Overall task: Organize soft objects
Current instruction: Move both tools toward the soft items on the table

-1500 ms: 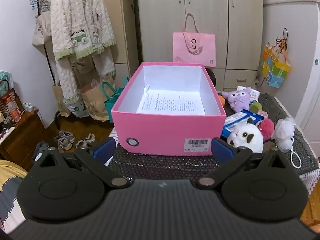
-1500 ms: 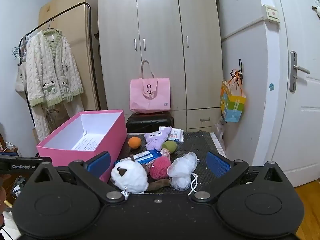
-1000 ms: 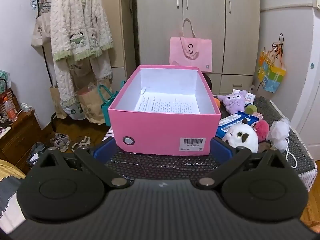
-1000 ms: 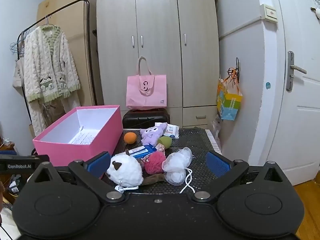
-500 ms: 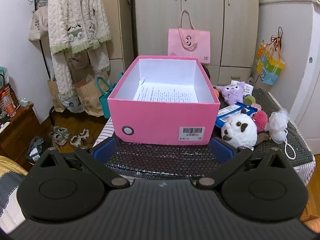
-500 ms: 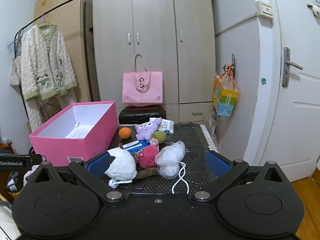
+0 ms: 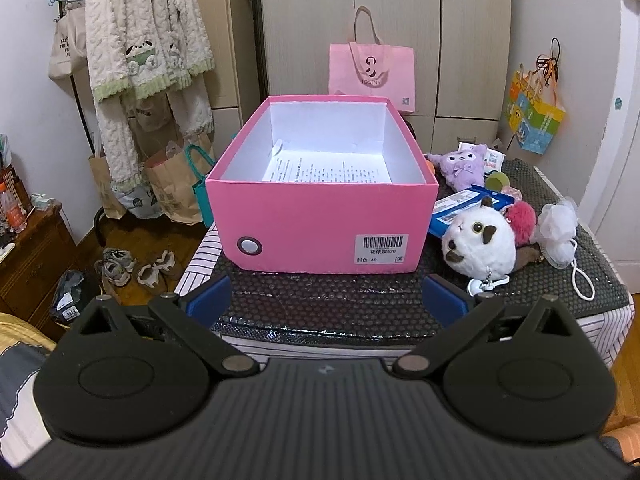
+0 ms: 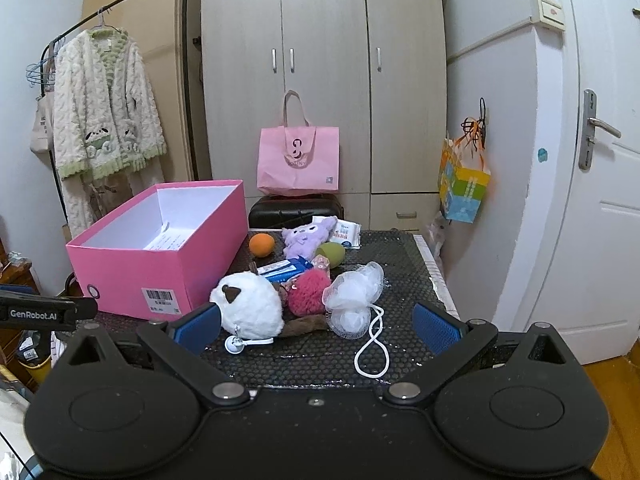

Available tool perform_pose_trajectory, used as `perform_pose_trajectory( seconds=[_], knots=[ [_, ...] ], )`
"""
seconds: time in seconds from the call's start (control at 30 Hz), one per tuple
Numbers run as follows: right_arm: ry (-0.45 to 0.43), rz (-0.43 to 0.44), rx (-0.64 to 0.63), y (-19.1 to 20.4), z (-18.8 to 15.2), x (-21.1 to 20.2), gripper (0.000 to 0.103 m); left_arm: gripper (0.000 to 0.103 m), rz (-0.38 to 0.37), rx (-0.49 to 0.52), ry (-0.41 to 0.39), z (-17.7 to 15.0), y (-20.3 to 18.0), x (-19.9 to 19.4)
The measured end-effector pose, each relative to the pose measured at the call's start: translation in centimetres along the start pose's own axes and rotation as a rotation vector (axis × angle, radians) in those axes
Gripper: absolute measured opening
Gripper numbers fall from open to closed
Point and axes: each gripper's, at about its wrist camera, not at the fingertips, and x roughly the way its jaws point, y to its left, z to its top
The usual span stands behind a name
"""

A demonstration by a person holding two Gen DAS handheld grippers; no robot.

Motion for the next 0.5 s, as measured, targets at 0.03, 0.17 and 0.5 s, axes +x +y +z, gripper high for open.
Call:
perform_pose_trajectory(
  seconds=[0.03, 0.17, 0.5],
  knots=[
    [-0.006, -0.001, 0.009, -0.1, 0.0, -0.1, 0.103, 0.103, 0.000, 0.000, 0.000, -0.1, 0.0, 0.0],
    [-0.011, -0.006, 0.031, -0.7, 0.0, -0.3, 0.103, 0.103, -0.004, -0.002, 0.004, 0.0, 0.1, 0.0],
    [-0.017, -0.017, 0.048, -1.2, -0.4, -0.5, 0.103, 0.103, -0.022, 0.019, 0.001, -0.5, -0.5, 0.1]
  ],
)
